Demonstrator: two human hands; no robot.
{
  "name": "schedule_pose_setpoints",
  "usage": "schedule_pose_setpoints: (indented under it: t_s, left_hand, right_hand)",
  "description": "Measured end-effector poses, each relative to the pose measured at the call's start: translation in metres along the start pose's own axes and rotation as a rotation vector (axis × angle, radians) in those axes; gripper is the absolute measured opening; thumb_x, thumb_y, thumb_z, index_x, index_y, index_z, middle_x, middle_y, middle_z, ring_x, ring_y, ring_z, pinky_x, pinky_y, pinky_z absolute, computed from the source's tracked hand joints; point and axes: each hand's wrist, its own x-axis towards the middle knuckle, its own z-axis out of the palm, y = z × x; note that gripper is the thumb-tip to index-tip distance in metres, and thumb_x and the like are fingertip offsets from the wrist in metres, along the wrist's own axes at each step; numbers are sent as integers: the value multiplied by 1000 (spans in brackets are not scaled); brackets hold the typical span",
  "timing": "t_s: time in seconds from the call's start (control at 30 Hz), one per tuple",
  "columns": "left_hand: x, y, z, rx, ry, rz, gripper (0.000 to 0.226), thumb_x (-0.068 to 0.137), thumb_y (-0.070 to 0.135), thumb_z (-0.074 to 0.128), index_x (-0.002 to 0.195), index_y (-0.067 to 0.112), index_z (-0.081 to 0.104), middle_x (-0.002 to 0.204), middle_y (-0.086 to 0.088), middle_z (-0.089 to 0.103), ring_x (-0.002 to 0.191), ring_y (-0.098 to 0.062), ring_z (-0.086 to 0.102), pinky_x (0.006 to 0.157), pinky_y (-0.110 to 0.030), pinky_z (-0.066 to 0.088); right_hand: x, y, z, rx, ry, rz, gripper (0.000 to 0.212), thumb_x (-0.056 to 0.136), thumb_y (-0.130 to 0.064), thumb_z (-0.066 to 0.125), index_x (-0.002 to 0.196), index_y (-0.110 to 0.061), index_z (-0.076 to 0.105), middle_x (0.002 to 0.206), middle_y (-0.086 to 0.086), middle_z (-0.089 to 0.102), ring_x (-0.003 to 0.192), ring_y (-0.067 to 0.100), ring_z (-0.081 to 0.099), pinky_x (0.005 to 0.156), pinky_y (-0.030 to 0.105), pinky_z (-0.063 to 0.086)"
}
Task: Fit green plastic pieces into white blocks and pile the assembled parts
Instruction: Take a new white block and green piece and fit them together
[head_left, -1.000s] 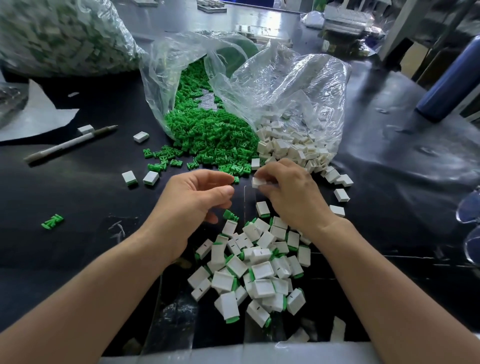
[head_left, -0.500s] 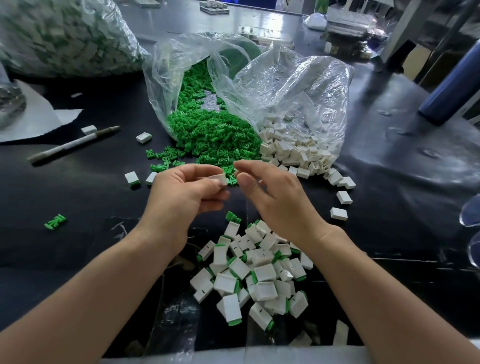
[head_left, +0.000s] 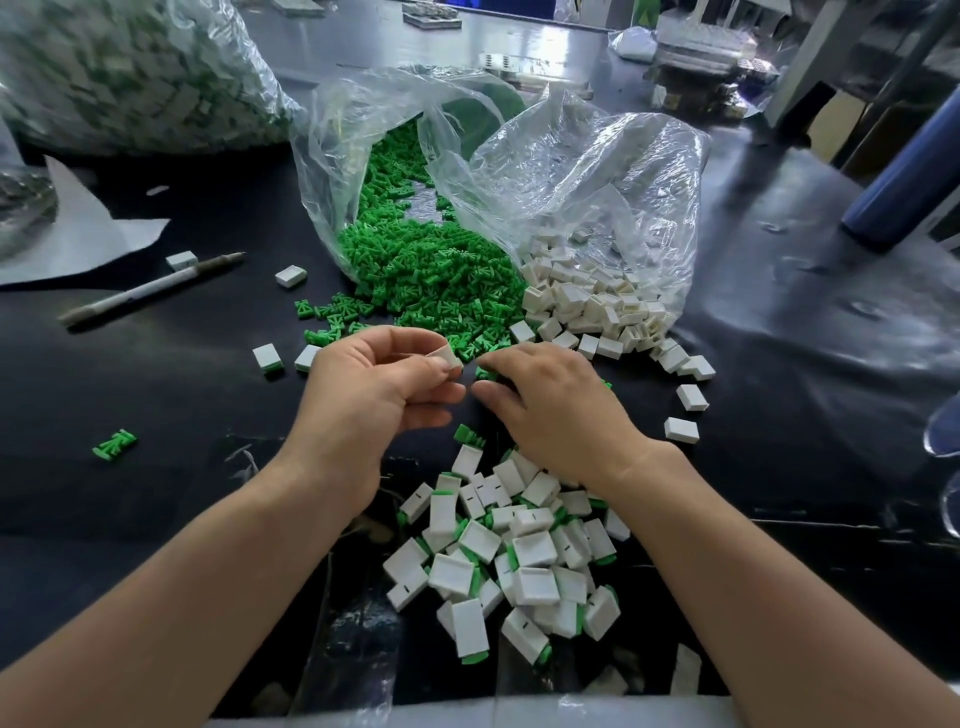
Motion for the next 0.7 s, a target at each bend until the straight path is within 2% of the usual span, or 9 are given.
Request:
schedule_pose_setpoints:
  t_s: [0.07, 0.13, 0.2, 0.3, 0.4, 0.47, 0.53, 0.6, 0.7]
  left_hand:
    - [0, 0, 0, -1, -1, 0, 12, 81, -1, 61, 78, 11, 62, 63, -1, 69, 53, -10, 65, 47, -19, 52]
    - [0, 1, -1, -2, -2, -2, 13, 81, -1, 61, 78, 11, 62, 63, 0, 69, 53, -10, 65, 47, -19, 52]
    - [0, 1, -1, 1, 1, -4, 13, 81, -1, 61, 78, 11, 62, 63, 0, 70, 54, -10, 65, 47, -19, 52]
    - [0, 1, -1, 7, 4, -6, 13, 81, -1, 61, 78, 12, 62, 63, 0, 70, 53, -10, 65, 46, -19, 52]
    - [0, 1, -2, 12, 1, -7, 13, 82, -1, 61, 78, 11, 62, 63, 0, 70, 53, -10, 65, 45, -18, 51]
    - [-1, 2, -1, 14, -4, -9, 13, 82, -1, 61, 79, 11, 62, 63, 0, 70, 54, -10, 66, 45, -18, 51]
    - [-1, 2, -1, 17, -8, -11, 13, 82, -1, 61, 79, 11, 62, 63, 0, 70, 54, -10, 66, 45, -18, 51]
    - [-2, 2, -1, 21, -13, -15, 14, 82, -2, 60, 79, 11, 62, 63, 0, 70, 54, -10, 65, 44, -18, 50]
    - [-1, 2, -1, 24, -10, -21, 13, 83, -1, 60, 80, 12, 62, 63, 1, 70, 53, -10, 65, 44, -18, 51]
  right_hand:
    - [0, -1, -1, 42, 67, 23, 33, 94, -29, 49, 121, -14, 57, 116, 5, 58, 109, 23, 49, 93, 30, 30]
    - [0, 0, -1, 51, 83, 29, 34, 93, -24, 50, 125, -14, 55, 123, 4, 53, 114, 22, 45, 94, 27, 28]
    - [1, 3, 1, 1, 33, 12, 34, 94, -20, 47, 127, -16, 53, 131, 0, 49, 119, 20, 40, 98, 28, 27]
    - [2, 7, 1, -19, -20, 35, 29, 92, -16, 48, 119, -16, 59, 121, 1, 56, 112, 22, 48, 96, 35, 35]
    - [0, 10, -2, 87, 30, 110, 24, 91, -17, 51, 112, -16, 64, 115, 1, 60, 106, 22, 53, 91, 32, 39]
    - [-1, 11, -3, 131, 89, 162, 22, 92, -20, 52, 108, -17, 66, 112, 1, 62, 103, 21, 54, 86, 26, 36]
    - [-2, 10, -4, 135, 149, 205, 21, 92, -22, 52, 105, -17, 67, 109, 2, 64, 101, 21, 55, 83, 26, 36]
    - [-1, 10, -4, 123, 171, 227, 23, 92, -23, 51, 109, -16, 65, 110, 3, 62, 103, 22, 53, 86, 29, 37]
    - [1, 10, -2, 56, 93, 214, 31, 95, -21, 46, 125, -17, 55, 120, 5, 55, 112, 24, 44, 92, 32, 33]
